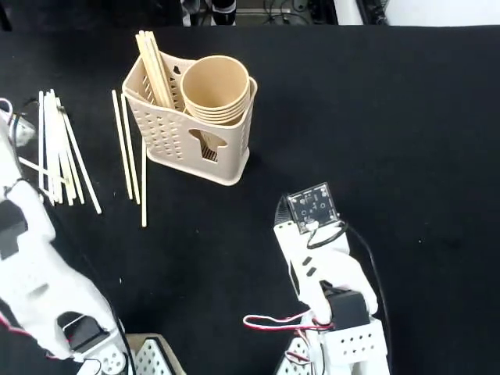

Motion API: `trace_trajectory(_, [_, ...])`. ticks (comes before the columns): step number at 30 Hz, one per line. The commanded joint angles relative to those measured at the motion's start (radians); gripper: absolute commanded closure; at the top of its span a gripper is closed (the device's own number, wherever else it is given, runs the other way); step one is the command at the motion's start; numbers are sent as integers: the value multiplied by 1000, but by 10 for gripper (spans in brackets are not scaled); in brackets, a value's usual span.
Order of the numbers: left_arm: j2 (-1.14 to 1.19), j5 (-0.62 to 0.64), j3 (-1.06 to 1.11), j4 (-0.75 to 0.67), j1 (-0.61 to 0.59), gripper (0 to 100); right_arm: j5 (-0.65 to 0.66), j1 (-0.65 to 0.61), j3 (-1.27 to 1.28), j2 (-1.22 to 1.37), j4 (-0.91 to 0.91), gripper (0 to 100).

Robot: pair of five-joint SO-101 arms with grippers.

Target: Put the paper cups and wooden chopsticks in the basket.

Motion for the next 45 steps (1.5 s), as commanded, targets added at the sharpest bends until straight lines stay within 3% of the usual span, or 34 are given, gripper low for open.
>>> trace_trajectory(1, [141, -31, -213, 64, -15, 794, 8, -9, -2, -45, 5, 984])
trace_trajectory(16, [830, -74, -1187, 476, -30, 800, 8, -9, -2, -48, 5, 984])
trace_trajectory(19, [876, -77, -1293, 563, -30, 872, 8, -9, -2, -48, 5, 984])
trace_trajectory(22, [861, -78, -1283, 569, -31, 970, 8, -9, -2, -47, 5, 984])
trace_trajectory(32, [661, -80, -1210, 598, -27, 972, 8, -9, -2, -44, 5, 984])
trace_trajectory(45, [-37, -181, -377, 591, 8, 971, 8, -8, -2, -42, 5, 984])
